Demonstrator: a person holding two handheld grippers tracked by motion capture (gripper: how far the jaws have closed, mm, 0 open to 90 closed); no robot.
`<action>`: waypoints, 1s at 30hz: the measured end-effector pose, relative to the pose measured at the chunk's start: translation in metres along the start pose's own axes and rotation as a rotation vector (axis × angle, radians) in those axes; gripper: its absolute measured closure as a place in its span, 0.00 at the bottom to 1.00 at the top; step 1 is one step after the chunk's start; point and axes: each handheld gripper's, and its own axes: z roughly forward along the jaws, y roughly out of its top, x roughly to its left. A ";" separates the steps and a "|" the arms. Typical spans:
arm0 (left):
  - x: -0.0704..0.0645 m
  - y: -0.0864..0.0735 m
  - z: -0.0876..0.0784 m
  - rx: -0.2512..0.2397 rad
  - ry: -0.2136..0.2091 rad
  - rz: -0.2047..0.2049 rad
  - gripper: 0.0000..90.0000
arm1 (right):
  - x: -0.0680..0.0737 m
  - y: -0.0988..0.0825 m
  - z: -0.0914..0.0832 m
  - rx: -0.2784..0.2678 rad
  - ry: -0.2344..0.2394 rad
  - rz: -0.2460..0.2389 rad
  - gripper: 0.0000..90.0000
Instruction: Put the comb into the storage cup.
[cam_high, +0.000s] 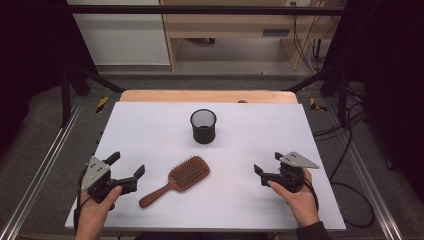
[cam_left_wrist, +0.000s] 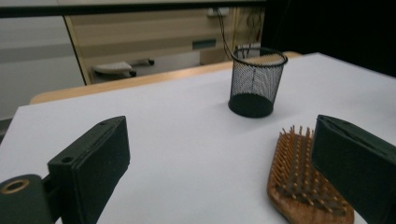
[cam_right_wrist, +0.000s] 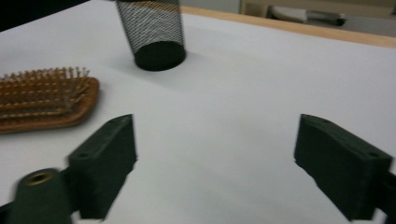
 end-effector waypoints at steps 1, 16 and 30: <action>-0.003 0.002 0.002 0.026 -0.001 0.011 0.05 | 0.000 0.000 0.000 0.000 0.000 0.000 0.09; -0.036 0.017 0.029 0.392 -0.107 0.124 0.05 | -0.016 -0.009 -0.009 -0.048 -0.011 0.009 0.07; -0.036 0.004 0.047 0.587 -0.193 0.119 0.06 | -0.012 -0.010 -0.006 -0.032 0.000 -0.013 0.07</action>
